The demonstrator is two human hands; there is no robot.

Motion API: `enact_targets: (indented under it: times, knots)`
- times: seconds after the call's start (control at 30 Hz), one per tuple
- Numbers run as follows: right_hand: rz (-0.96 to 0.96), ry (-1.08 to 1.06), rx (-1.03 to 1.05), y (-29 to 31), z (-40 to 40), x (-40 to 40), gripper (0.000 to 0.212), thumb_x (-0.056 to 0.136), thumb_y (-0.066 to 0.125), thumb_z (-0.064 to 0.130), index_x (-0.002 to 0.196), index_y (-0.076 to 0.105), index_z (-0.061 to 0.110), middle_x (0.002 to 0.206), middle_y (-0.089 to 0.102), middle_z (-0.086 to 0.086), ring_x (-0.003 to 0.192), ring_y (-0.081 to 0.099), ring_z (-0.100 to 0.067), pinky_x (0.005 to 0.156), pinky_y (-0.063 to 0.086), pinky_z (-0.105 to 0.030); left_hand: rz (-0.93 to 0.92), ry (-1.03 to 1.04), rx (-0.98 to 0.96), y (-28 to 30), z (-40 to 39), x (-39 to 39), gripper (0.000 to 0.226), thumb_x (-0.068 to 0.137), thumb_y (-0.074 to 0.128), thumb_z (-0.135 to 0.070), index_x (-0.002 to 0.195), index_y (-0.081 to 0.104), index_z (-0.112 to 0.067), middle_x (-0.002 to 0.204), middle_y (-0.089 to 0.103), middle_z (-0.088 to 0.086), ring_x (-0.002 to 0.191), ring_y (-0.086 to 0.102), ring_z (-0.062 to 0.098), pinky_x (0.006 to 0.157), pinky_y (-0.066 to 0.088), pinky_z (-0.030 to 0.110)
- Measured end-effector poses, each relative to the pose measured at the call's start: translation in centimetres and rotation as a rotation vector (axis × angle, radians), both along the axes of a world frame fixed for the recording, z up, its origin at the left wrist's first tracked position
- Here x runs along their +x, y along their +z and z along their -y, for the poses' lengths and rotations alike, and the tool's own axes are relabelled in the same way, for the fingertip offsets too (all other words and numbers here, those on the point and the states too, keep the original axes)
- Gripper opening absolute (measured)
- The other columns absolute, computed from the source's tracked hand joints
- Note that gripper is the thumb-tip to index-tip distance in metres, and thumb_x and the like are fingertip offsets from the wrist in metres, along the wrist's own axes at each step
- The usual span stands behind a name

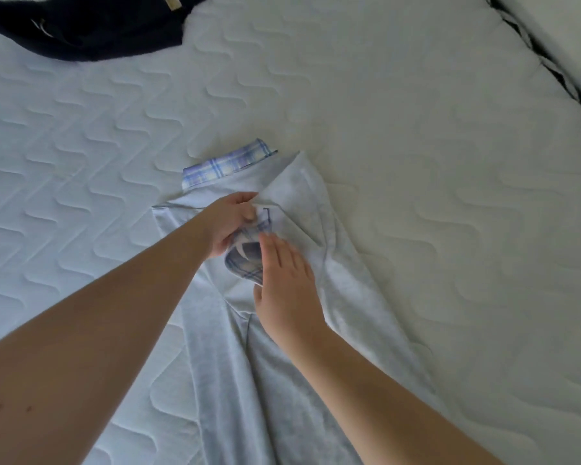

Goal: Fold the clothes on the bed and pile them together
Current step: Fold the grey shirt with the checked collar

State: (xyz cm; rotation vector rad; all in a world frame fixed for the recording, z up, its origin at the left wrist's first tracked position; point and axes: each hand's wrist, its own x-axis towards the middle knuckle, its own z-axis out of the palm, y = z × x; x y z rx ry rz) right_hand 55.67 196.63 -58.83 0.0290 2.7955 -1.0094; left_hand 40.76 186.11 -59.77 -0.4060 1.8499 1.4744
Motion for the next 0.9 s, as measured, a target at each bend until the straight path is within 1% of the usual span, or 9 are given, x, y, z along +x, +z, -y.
enact_targets:
  times: [0.13, 0.27, 0.3, 0.37, 0.43, 0.53, 0.63, 0.83, 0.9]
  knots:
    - [0.072, 0.045, 0.051, -2.0, -1.2, 1.4, 0.079, 0.092, 0.057, 0.037, 0.154, 0.011, 0.021, 0.159, 0.02, 0.0, 0.146, 0.017, -0.018, 0.119, 0.016, -0.032, -0.189, -0.213, -0.324, -1.2, -0.6, -0.3, 0.031, 0.097, 0.054, -0.041, 0.122, 0.061, -0.024, 0.113, 0.062, -0.009, 0.106, 0.057, 0.013, 0.087, 0.039, 0.028]
    - [0.076, 0.015, 0.11, -3.1, -3.4, 2.5, 0.086, 0.086, 0.058, 0.057, 0.153, 0.018, 0.022, 0.157, 0.025, -0.001, 0.144, 0.022, -0.022, 0.117, 0.017, -0.035, -0.387, -0.452, -0.449, -1.4, -3.8, -2.4, 0.051, 0.084, 0.052, -0.072, 0.106, 0.058, -0.027, 0.092, 0.061, -0.015, 0.081, 0.053, -0.001, 0.067, 0.036, 0.018]
    - [0.071, -0.005, 0.138, -3.3, -4.0, 2.9, 0.087, 0.084, 0.056, 0.062, 0.153, 0.02, 0.022, 0.156, 0.027, -0.001, 0.144, 0.024, -0.022, 0.116, 0.018, -0.035, -0.398, -0.465, -0.452, -1.4, -4.9, -3.1, 0.058, 0.082, 0.055, -0.073, 0.114, 0.059, -0.025, 0.093, 0.062, -0.013, 0.08, 0.053, -0.001, 0.064, 0.036, 0.017]
    - [0.067, -0.059, 0.174, -3.7, -5.0, 3.5, 0.09, 0.081, 0.055, 0.067, 0.151, 0.026, 0.019, 0.154, 0.032, -0.002, 0.142, 0.029, -0.023, 0.115, 0.021, -0.037, -0.397, -0.439, -0.418, -1.4, -6.8, -4.4, 0.067, 0.082, 0.063, -0.065, 0.137, 0.051, -0.029, 0.096, 0.059, -0.016, 0.082, 0.052, -0.002, 0.065, 0.036, 0.015]
    - [0.077, -0.097, 0.179, -4.2, -6.0, 3.8, 0.092, 0.079, 0.057, 0.068, 0.151, 0.028, 0.019, 0.155, 0.031, -0.003, 0.143, 0.028, -0.023, 0.116, 0.02, -0.037, -0.374, -0.42, -0.369, -2.0, -8.2, -5.9, 0.07, 0.086, 0.07, -0.046, 0.147, 0.043, -0.027, 0.108, 0.06, -0.013, 0.088, 0.057, 0.005, 0.071, 0.042, 0.016]
    - [0.108, -0.099, 0.142, -5.0, -7.1, 3.6, 0.094, 0.079, 0.053, 0.071, 0.153, 0.023, 0.021, 0.159, 0.023, 0.0, 0.146, 0.02, -0.019, 0.117, 0.015, -0.036, -0.307, -0.381, -0.347, -2.9, -9.3, -7.7, 0.055, 0.091, 0.069, -0.03, 0.142, 0.052, -0.019, 0.122, 0.062, 0.0, 0.102, 0.061, 0.017, 0.083, 0.052, 0.023]
    - [0.1, -0.104, 0.135, -5.3, -7.4, 3.0, 0.093, 0.079, 0.044, 0.074, 0.152, 0.024, 0.021, 0.158, 0.025, 0.0, 0.146, 0.022, -0.019, 0.116, 0.017, -0.035, -0.31, -0.288, -0.257, -3.1, -10.1, -8.6, 0.035, 0.095, 0.063, -0.027, 0.128, 0.064, -0.017, 0.111, 0.066, 0.0, 0.1, 0.058, 0.014, 0.077, 0.045, 0.017]
    - [0.106, -0.081, 0.171, -5.9, -8.0, 1.7, 0.094, 0.08, 0.035, 0.074, 0.155, 0.012, 0.022, 0.162, 0.015, 0.001, 0.149, 0.011, -0.019, 0.119, 0.009, -0.036, -0.223, -0.322, -0.142, -3.6, -10.6, -7.6, 0.051, 0.093, 0.065, -0.014, 0.141, 0.046, -0.017, 0.13, 0.059, -0.001, 0.117, 0.056, 0.015, 0.101, 0.045, 0.027]
    - [0.047, -0.068, 0.218, -6.0, -7.8, 1.8, 0.095, 0.082, 0.038, 0.072, 0.156, 0.01, 0.02, 0.162, 0.015, -0.001, 0.149, 0.015, -0.021, 0.119, 0.015, -0.04, -0.284, -0.316, -0.16, -3.5, -10.1, -7.2, 0.048, 0.09, 0.068, -0.012, 0.135, 0.051, -0.018, 0.117, 0.063, -0.007, 0.11, 0.06, 0.012, 0.089, 0.049, 0.019]
